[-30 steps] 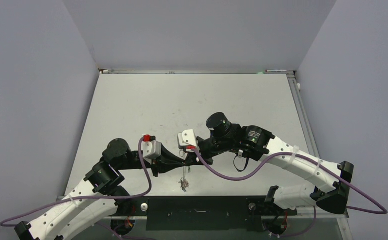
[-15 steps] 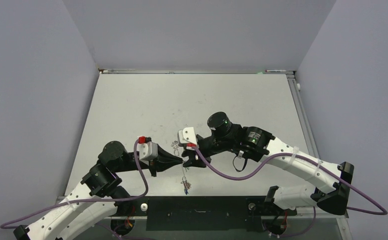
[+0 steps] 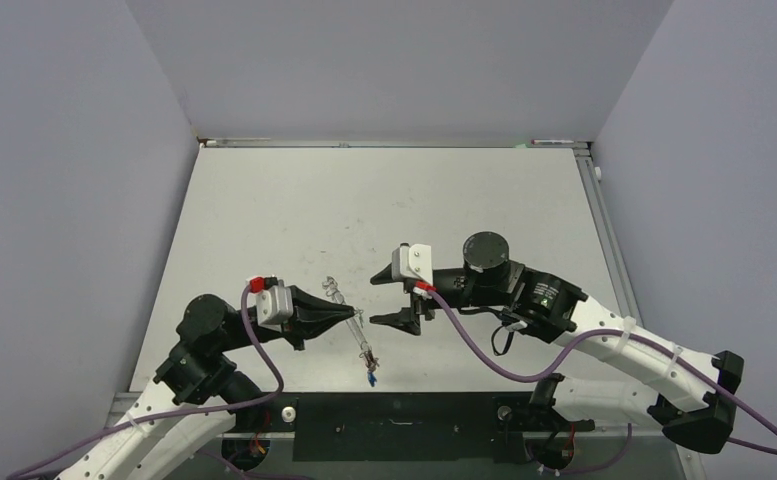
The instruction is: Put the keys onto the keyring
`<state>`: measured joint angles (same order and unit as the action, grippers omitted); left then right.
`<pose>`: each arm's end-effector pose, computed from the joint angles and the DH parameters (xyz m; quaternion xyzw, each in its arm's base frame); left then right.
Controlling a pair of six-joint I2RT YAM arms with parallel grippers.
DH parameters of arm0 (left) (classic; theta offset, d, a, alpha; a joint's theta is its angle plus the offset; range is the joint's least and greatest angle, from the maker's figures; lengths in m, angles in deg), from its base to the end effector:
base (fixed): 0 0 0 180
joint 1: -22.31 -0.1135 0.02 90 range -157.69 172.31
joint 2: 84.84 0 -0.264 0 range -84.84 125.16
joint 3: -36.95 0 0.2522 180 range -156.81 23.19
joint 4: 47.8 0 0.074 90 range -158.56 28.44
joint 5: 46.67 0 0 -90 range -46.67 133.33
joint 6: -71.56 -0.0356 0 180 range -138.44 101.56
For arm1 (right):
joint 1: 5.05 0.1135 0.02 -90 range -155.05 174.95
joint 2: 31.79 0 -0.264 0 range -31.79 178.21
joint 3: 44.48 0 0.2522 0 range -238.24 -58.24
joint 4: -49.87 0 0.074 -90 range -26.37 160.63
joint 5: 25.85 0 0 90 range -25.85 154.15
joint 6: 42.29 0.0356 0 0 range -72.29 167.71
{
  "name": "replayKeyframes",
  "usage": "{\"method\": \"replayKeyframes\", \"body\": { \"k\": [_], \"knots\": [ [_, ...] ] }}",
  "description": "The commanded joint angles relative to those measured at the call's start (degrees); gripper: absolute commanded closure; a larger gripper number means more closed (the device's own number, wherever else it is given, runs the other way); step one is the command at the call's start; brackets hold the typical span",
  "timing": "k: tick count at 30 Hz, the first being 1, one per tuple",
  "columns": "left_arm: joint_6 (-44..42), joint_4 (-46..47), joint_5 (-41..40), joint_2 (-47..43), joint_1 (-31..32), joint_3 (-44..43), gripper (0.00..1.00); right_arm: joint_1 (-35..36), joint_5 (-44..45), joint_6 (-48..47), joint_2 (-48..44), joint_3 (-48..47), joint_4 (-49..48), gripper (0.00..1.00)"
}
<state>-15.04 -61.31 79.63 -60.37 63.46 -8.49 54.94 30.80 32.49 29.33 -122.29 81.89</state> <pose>0.0743 -0.0929 0.3264 0.4243 0.5173 -0.4609 0.5830 0.1001 0.2125 0.3897 -0.6026 0.4972 0.4322 0.4503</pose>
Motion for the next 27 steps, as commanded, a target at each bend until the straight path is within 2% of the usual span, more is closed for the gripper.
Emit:
{"method": "replayKeyframes", "body": {
  "k": [1,7,14,19,23,27],
  "knots": [
    [2.7,7.6,1.7,-1.3,-1.8,0.1,1.0,-0.4,0.5,3.3,-2.8,2.8,-10.1,0.4],
    [6.4,12.7,4.5,-2.1,-3.9,1.1,1.0,-0.5,-1.6,4.6,-2.7,4.7,-12.7,0.47],
    [12.0,18.8,4.6,-2.8,-5.3,1.2,1.0,-0.5,-2.6,5.3,-2.9,4.9,-14.4,0.48],
    [13.6,19.5,3.6,-3.1,-5.3,-0.5,1.0,-0.5,4.8,8.4,-6.2,8.8,-23.0,0.5],
    [19.6,31.3,0.2,-3.4,-5.3,3.0,1.0,-0.5,9.2,10.9,-9.0,12.5,-29.5,0.51],
    [27.5,50.2,-6.9,-3.1,-5.3,9.3,1.0,-0.5,13.9,12.8,-12.3,16.2,-35.0,0.51]
  ]
}}
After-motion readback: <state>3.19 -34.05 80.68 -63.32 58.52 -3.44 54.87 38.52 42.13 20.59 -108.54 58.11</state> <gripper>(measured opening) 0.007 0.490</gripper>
